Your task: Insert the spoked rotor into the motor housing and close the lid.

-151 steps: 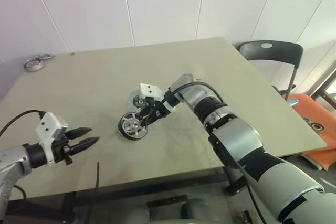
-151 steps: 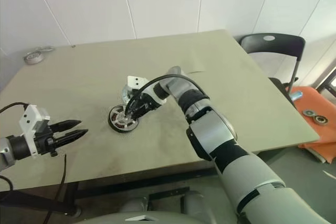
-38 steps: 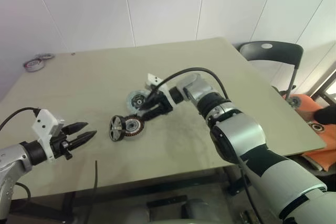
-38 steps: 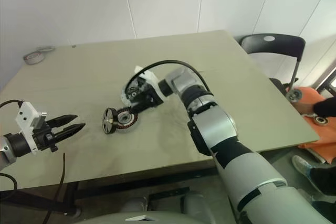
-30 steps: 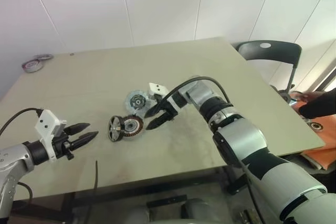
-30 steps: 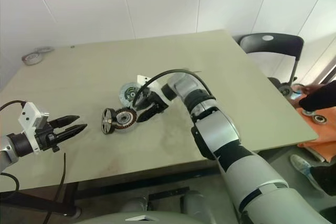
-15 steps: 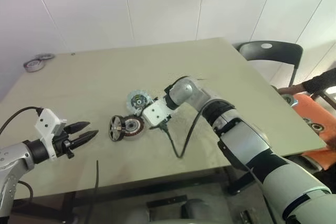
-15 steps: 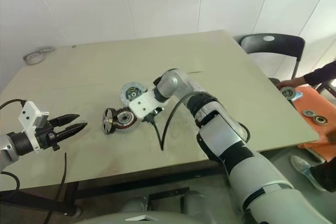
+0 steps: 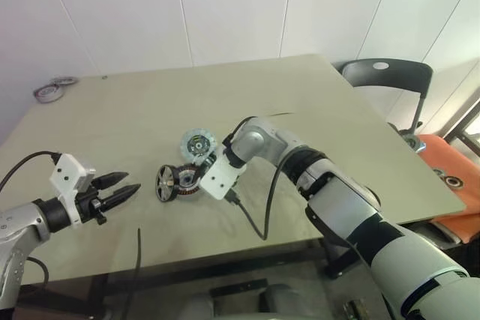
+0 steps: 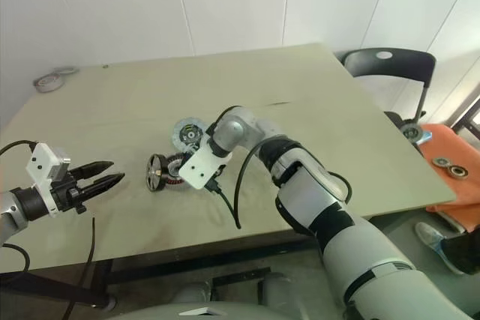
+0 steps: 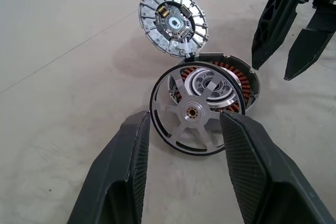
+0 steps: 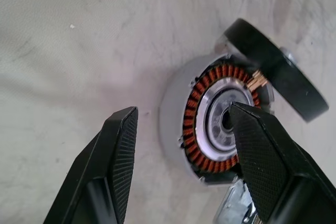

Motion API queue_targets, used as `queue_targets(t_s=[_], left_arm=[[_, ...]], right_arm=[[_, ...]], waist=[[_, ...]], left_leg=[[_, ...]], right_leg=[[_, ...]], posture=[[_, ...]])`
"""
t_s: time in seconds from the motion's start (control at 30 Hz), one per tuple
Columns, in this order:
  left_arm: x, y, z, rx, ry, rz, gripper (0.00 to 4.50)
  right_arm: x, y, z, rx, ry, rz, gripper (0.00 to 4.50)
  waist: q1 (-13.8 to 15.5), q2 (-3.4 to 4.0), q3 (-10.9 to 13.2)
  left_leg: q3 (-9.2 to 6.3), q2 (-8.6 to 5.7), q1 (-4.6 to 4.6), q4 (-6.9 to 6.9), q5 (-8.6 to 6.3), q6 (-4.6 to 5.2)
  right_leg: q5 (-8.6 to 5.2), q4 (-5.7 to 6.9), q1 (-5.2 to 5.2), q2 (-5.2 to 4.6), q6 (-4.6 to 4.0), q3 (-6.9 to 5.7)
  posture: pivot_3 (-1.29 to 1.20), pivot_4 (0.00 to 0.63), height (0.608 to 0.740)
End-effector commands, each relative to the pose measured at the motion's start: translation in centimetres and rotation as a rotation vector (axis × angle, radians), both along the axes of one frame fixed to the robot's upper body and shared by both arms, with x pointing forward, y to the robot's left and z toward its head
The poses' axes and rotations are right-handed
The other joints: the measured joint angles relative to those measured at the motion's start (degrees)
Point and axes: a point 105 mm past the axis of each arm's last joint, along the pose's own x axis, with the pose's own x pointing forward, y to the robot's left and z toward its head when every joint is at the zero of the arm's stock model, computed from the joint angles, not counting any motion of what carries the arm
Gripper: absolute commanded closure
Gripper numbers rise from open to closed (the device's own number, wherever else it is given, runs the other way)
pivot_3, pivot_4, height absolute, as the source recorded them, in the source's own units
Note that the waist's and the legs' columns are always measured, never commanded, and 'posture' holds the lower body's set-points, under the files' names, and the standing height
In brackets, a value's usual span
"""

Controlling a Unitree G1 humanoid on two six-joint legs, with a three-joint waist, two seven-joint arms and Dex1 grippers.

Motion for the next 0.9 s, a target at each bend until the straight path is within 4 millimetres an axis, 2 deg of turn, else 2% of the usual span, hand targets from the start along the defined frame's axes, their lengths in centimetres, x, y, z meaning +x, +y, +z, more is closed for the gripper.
queue_targets(t_s=[0.03,0.27,0.43,0.53,0.57,0.9], left_arm=[[0.1,-0.5,0.8,0.014,-0.044,-0.015,2.24],[-0.2,-0.6,0.6,0.010,-0.040,-0.010,2.24],[-0.2,-0.6,0.6,0.008,-0.042,-0.005,2.24],[-0.2,-0.7,0.5,0.006,-0.043,-0.002,2.24],[-0.2,-0.7,0.5,0.006,-0.042,-0.001,2.24],[-0.1,-0.7,0.4,-0.001,-0.046,0.006,2.24]], right_arm=[[0.1,1.0,1.1,0.016,-0.041,0.019,1.61],[0.6,0.8,-0.2,-0.021,-0.067,-0.018,1.61],[0.7,1.3,-0.5,-0.014,-0.082,-0.034,3.17],[0.6,1.5,-0.5,-0.004,-0.064,-0.042,4.29],[0.6,1.6,-0.4,-0.001,-0.061,-0.042,4.47],[0.5,2.4,0.6,0.017,-0.065,-0.037,4.47]], waist=[[0.0,0.00,0.0],[0.0,-0.01,0.0],[0.0,0.00,0.0],[0.0,-0.02,0.0],[0.0,-0.03,0.0],[0.0,-0.02,0.0]], left_leg=[[0.00,0.00,0.00,0.00,0.00,0.00],[-0.01,0.00,0.00,0.00,0.00,0.00],[-0.01,0.00,0.01,-0.01,0.00,-0.01],[-0.01,0.00,0.01,-0.01,0.00,-0.01],[-0.01,0.00,0.02,-0.01,0.00,-0.01],[-0.01,-0.01,-0.01,0.00,0.00,-0.01]], right_leg=[[0.00,0.00,0.00,0.00,0.00,0.00],[0.00,0.01,0.00,0.00,0.00,0.00],[0.00,0.01,-0.01,0.00,-0.01,0.00],[0.00,0.02,-0.01,0.01,-0.01,0.00],[0.00,0.02,0.00,0.01,-0.01,0.00],[0.00,0.02,-0.02,0.01,0.00,0.00]], posture=[[0.00,0.000,0.740],[0.00,0.000,0.740],[0.00,0.000,0.740],[0.00,0.000,0.740],[0.00,0.000,0.740],[0.00,0.000,0.740]])
